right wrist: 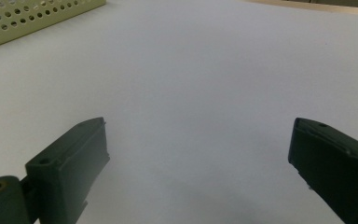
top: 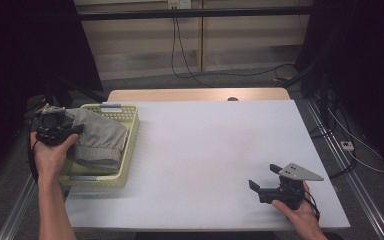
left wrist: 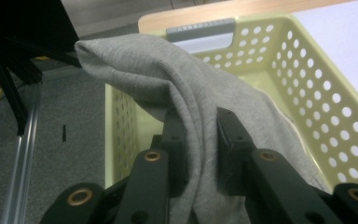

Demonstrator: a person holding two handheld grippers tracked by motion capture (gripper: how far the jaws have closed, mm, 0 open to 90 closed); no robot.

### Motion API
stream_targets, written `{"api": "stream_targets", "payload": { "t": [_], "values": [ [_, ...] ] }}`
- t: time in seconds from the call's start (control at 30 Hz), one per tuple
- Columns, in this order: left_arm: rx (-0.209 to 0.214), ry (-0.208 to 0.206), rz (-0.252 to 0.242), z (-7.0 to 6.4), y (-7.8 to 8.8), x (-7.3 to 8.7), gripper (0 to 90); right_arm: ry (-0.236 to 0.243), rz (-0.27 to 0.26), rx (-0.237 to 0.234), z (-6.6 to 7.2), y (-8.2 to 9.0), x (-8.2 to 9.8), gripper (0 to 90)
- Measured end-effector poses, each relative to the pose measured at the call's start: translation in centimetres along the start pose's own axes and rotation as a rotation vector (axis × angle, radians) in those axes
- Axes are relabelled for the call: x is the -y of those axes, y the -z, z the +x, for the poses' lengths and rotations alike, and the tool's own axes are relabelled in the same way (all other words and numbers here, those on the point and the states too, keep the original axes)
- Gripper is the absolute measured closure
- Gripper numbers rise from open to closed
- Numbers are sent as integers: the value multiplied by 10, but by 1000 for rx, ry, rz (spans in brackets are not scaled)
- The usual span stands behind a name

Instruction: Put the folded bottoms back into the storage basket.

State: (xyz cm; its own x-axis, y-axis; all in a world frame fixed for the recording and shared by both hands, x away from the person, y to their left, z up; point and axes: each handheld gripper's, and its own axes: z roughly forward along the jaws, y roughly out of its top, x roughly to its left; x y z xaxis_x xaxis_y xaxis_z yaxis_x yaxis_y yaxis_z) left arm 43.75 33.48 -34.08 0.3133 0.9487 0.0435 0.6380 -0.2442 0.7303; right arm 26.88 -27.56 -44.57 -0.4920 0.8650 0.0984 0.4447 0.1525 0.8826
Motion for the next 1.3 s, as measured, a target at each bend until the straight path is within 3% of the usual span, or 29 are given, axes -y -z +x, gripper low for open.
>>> {"api": "stream_targets", "payload": {
  "t": [0.47,0.8,0.9,1.07,1.17,1.3],
  "values": [
    [26,17,66,-6,-22,6,752,5,4,-5,0,-1,0,44],
    [75,36,71,-8,-30,7,750,8,5,-3,0,-1,0,46],
    [31,22,89,-10,-34,7,747,7,5,-2,1,-1,0,45],
    [-3,36,97,-4,-37,11,740,8,3,-1,1,0,0,46],
    [-9,61,113,-1,-41,14,740,8,3,-1,0,1,0,46],
    [-3,53,134,-4,-46,15,740,10,4,-2,0,1,0,46]
  ]
}}
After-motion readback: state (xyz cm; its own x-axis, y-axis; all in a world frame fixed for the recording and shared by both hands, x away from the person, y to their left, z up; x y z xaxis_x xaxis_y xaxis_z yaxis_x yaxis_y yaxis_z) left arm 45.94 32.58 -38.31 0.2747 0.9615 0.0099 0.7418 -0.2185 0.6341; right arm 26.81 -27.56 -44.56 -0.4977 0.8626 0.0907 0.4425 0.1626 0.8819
